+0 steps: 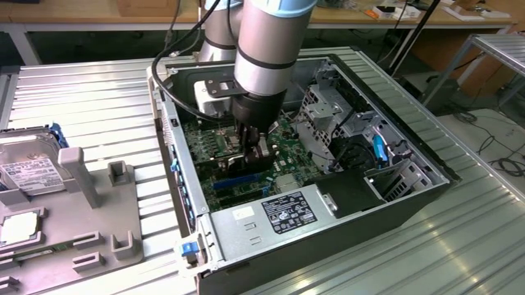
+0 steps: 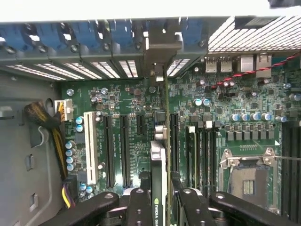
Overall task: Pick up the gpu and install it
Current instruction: 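Insert the gpu into the slot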
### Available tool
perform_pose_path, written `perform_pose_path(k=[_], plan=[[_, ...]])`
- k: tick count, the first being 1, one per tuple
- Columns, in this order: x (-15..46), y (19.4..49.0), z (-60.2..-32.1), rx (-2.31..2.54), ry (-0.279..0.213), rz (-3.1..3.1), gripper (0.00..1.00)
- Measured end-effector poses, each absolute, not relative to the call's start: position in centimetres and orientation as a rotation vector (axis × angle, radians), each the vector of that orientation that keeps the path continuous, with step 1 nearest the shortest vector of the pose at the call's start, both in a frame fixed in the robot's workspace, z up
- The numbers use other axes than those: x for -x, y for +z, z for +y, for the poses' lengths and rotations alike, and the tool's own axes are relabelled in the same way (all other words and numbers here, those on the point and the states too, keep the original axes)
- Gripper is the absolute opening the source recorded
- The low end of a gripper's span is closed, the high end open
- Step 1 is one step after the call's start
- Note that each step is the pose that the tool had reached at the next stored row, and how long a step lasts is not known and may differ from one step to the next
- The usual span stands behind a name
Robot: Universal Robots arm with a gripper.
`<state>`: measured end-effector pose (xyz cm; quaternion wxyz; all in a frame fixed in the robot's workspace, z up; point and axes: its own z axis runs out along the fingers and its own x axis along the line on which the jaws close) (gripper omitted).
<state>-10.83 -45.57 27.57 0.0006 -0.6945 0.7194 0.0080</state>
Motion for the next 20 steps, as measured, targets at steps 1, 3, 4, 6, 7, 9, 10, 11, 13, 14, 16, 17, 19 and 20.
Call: perform_pose_path(k=[1, 3, 4, 6, 7, 9, 10, 11, 13, 14, 16, 17, 19, 20], plan=[[10.8, 27.6, -45.6, 2.181, 0.025, 2.259, 0.27], [10.9, 27.6, -45.6, 2.182, 0.024, 2.259, 0.27], [10.9, 27.6, -45.6, 2.182, 0.022, 2.260, 0.27], [11.0, 27.6, -45.6, 2.183, 0.022, 2.261, 0.27], [11.0, 27.6, -45.6, 2.183, 0.021, 2.261, 0.27], [11.0, 27.6, -45.6, 2.183, 0.020, 2.261, 0.27], [11.0, 27.6, -45.6, 2.183, 0.021, 2.261, 0.27], [11.0, 27.6, -45.6, 2.183, 0.020, 2.261, 0.27], [11.0, 27.5, -45.6, 2.184, 0.020, 2.261, 0.27], [11.0, 27.5, -45.6, 2.184, 0.021, 2.260, 0.27], [11.0, 27.1, -45.6, 2.185, 0.020, 2.260, 0.27], [11.0, 26.8, -45.6, 2.185, 0.020, 2.260, 0.27], [11.0, 26.4, -45.6, 2.185, 0.020, 2.261, 0.27], [11.0, 26.4, -45.6, 2.185, 0.020, 2.261, 0.27]])
